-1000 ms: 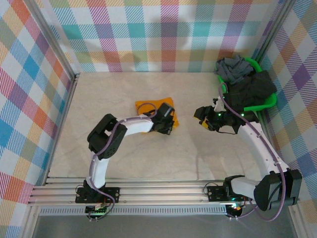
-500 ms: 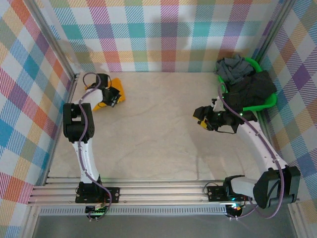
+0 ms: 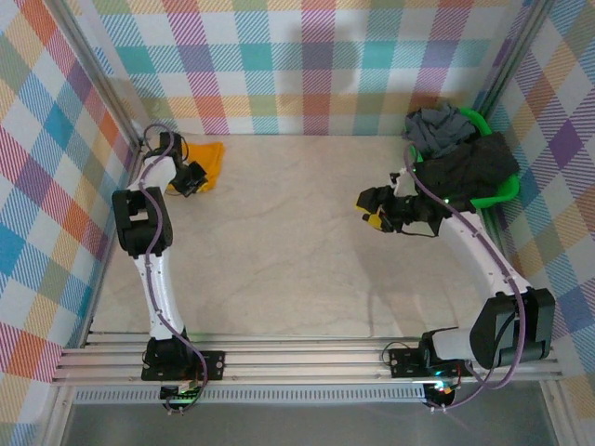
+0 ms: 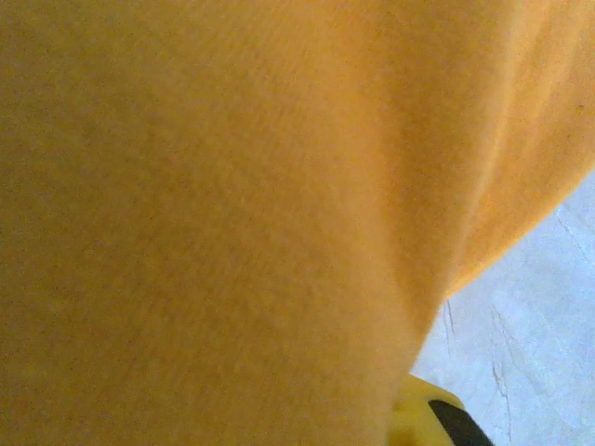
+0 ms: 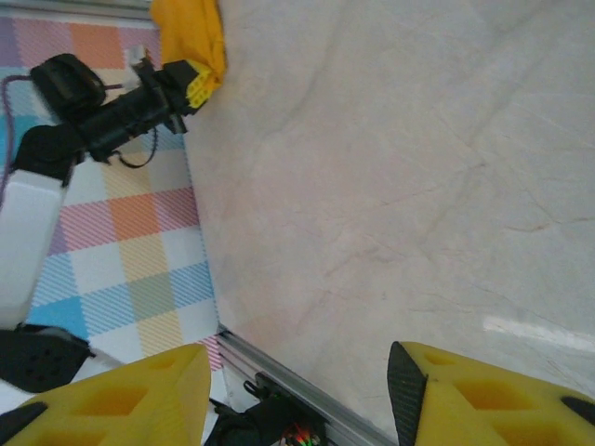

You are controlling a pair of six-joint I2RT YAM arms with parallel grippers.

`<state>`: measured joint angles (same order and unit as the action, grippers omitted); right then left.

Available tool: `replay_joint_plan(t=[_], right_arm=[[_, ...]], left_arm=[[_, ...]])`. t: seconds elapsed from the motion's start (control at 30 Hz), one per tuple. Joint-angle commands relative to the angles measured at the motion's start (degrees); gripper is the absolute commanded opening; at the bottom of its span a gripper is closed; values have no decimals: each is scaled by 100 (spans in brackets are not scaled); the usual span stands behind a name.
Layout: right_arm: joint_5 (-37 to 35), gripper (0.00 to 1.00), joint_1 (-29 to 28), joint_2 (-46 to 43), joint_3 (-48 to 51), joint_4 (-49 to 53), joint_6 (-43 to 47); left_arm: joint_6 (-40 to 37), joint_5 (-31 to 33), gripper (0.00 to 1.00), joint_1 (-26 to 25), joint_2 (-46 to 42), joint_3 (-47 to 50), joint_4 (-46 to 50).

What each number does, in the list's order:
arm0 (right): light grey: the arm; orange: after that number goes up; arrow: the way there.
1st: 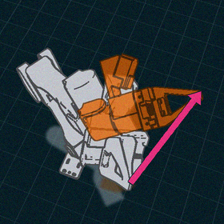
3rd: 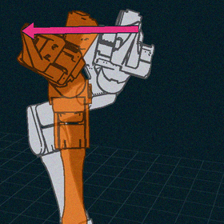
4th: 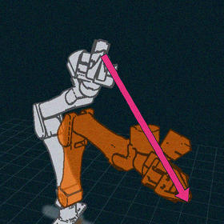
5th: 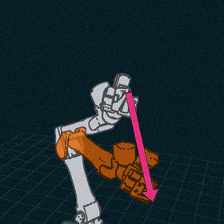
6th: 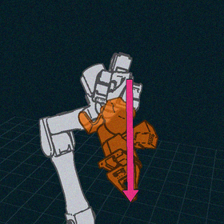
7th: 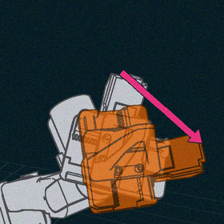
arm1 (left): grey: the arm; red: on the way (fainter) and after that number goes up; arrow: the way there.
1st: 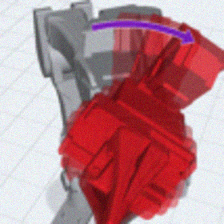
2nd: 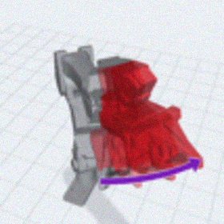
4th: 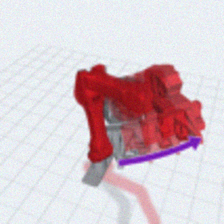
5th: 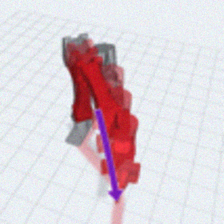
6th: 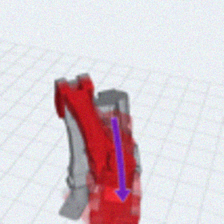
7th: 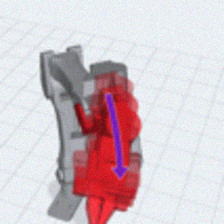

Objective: Fold and stack the t-shirts

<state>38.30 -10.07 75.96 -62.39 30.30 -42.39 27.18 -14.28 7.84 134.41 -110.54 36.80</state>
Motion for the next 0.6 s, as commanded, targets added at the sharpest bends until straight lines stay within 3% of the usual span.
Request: replay_joint_plan(t=[0.0, 0.07, 0.1, 0.13, 0.17, 0.2, 0.23, 0.43, 0.57], right_arm=[[414, 55, 27, -179, -142, -557, 29], [426, 56, 34, -305, -104, -814, -75], [380, 57, 43, -372, -85, -932, -140], [327, 58, 31, -425, -67, -995, -177], [257, 60, 38, -484, -63, -1058, -201], [135, 91, 31, -541, -63, -1061, -211], [-10, 100, 31, -601, -63, -1025, -214], [-1912, 100, 57, -1078, -200, 106, 285], [-3506, 100, 57, -1428, -112, 838, 924]], left_arm=[[146, -378, 29, 19, -75, -69, -142], [358, -409, 51, -68, -336, 65, -326], [504, -436, 79, -133, -522, 162, -413], [654, -478, 99, -184, -694, 240, -471], [811, -575, 100, -242, -917, 358, -549], [947, -580, 100, -332, -1176, 490, -589], [1029, -472, 100, -434, -1420, 608, -538], [890, 1107, 100, -1385, -3480, 2072, -357], [1169, 2520, 100, -1912, -5166, 3848, -533]])
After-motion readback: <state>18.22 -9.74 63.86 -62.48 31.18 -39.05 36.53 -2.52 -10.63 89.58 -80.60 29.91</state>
